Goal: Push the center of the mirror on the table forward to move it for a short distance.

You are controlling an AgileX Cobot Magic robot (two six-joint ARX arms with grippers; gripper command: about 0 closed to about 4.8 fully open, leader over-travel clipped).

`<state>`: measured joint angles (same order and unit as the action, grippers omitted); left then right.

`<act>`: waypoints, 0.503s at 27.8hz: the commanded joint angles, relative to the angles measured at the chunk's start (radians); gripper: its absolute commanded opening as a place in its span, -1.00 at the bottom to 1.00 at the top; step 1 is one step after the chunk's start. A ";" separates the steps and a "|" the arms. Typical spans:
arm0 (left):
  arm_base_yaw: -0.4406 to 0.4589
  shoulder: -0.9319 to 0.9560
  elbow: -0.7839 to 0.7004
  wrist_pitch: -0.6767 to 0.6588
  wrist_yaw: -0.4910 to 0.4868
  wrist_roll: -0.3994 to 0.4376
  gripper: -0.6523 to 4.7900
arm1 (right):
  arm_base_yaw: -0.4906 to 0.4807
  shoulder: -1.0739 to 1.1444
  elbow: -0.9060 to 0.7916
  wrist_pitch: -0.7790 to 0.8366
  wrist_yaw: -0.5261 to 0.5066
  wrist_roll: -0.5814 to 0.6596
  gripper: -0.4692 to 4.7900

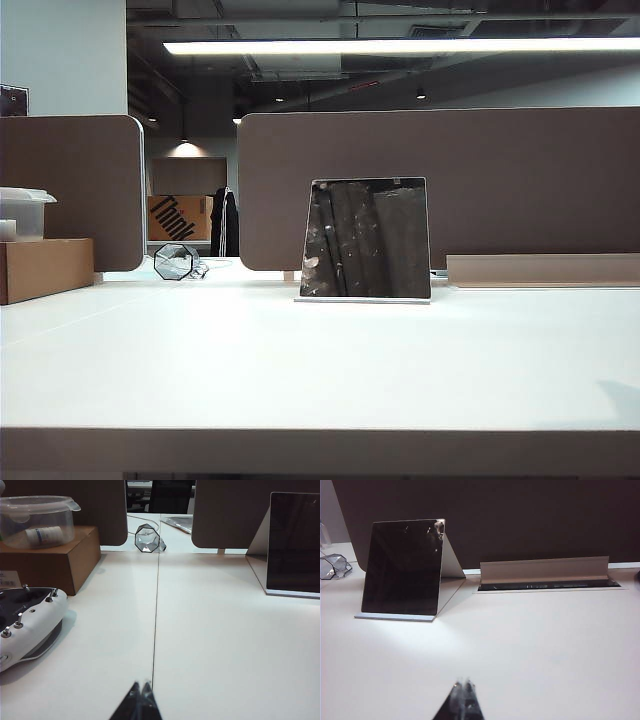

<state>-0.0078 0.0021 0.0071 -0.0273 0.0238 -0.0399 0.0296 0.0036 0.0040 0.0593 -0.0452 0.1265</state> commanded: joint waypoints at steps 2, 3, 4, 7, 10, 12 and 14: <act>0.001 0.001 0.000 0.006 0.003 0.003 -0.78 | -0.001 0.000 -0.005 0.022 0.005 0.000 -0.84; 0.001 0.001 0.000 0.006 0.003 0.003 -0.78 | -0.003 0.000 -0.005 0.022 0.005 0.000 -0.84; 0.001 0.001 0.000 0.006 0.003 0.003 -0.78 | -0.003 0.000 -0.005 0.023 0.005 0.001 -0.84; 0.001 0.001 0.000 0.006 0.003 0.003 -0.78 | -0.004 0.000 -0.005 0.027 0.005 0.001 -0.84; 0.001 0.001 0.000 0.006 0.003 0.003 -0.78 | -0.004 0.000 -0.005 0.028 0.005 0.001 -0.84; 0.001 0.001 0.000 0.006 0.003 0.003 -0.78 | -0.004 0.000 -0.005 0.025 0.004 0.001 -0.84; 0.001 0.001 0.000 0.006 0.003 0.003 -0.78 | -0.004 0.000 -0.005 0.024 0.005 0.001 -0.84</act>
<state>-0.0078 0.0021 0.0071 -0.0273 0.0238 -0.0399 0.0250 0.0036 0.0040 0.0631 -0.0452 0.1265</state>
